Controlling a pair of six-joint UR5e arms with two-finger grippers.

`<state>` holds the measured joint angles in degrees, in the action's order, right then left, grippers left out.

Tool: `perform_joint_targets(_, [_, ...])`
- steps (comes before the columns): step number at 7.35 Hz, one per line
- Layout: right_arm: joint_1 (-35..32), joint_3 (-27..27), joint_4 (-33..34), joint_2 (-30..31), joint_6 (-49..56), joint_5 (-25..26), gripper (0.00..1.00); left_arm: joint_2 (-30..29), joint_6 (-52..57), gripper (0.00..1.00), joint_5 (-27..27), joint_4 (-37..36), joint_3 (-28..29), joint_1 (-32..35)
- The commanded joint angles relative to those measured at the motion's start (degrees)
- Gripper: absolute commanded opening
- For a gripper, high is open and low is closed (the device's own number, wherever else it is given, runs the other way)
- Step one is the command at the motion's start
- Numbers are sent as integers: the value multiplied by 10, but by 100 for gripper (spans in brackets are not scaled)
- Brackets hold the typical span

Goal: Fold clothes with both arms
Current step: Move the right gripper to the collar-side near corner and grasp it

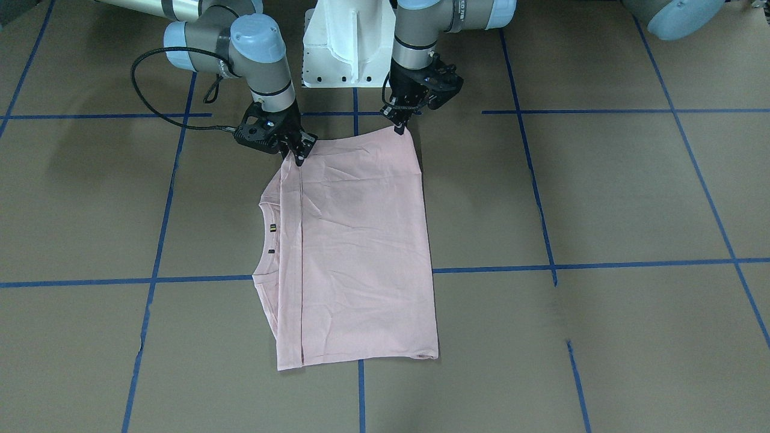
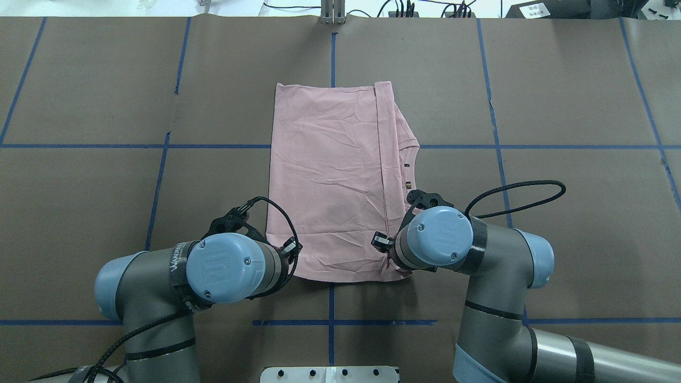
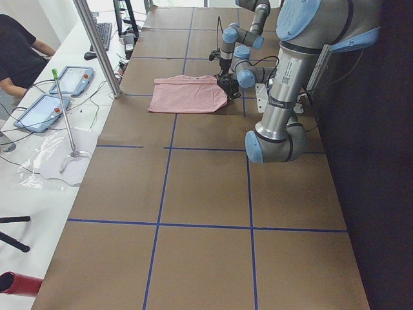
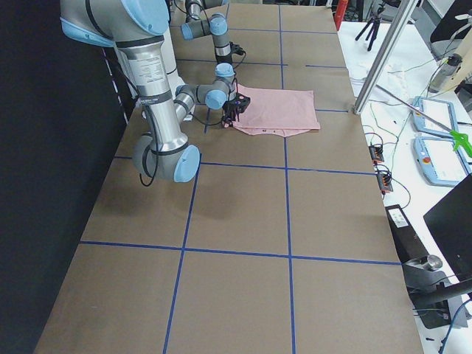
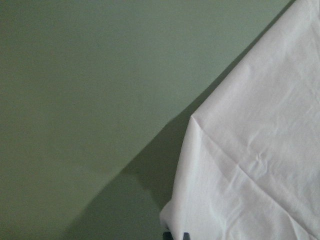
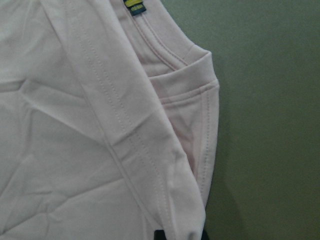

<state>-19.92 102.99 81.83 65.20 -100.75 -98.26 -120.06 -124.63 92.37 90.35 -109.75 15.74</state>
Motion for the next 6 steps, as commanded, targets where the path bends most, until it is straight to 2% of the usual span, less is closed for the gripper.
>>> perform_joint_targets(1, [0, -1, -1, -2, -2, 3, 0, -1, 1, 0, 0, 0, 1, -1])
perform_joint_targets(4, [-6, 11, -2, -2, -16, -1, 0, 1, 1, 0, 0, -4, -9, -1])
perform_joint_targets(6, [-9, 49, -1, 9, -14, -15, 0, -1, 1, 0, 0, -55, -55, -7])
